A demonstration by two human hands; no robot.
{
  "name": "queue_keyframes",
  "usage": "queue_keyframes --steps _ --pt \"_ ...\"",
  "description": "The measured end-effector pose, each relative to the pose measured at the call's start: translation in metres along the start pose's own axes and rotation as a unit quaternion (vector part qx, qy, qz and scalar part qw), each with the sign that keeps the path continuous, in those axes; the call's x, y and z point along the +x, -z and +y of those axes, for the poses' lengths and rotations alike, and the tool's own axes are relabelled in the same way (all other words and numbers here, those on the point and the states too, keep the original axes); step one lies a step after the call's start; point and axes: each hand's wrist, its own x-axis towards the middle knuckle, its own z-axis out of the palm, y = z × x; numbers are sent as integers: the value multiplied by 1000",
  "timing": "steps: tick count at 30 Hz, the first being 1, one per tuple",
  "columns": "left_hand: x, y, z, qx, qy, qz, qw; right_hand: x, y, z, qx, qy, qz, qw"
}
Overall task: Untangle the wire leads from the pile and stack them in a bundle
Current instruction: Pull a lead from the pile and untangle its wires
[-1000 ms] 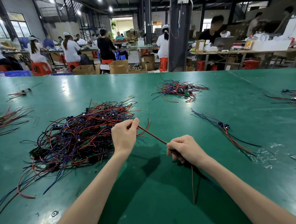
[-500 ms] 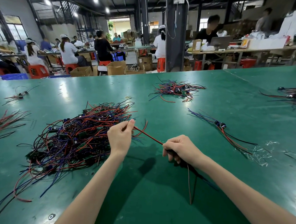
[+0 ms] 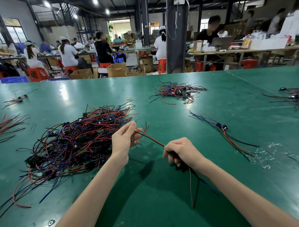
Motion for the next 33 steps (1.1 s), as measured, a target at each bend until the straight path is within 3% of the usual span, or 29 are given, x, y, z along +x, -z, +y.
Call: queue_keyframes --steps 8,12,16,23,33 --pt "-8 -11 -3 -37 87 -76 993 2 1 -3 56 28 32 997" --pt "-23 -20 -12 57 107 -193 974 5 3 -4 143 19 79 986" --pt "-37 -30 -22 89 103 -278 951 8 13 -7 224 -9 64 972" --pt "-41 -34 -28 72 54 -273 958 8 10 -5 315 -9 61 947" --pt "-40 -34 -27 73 46 -285 955 6 4 -6 327 19 101 939"
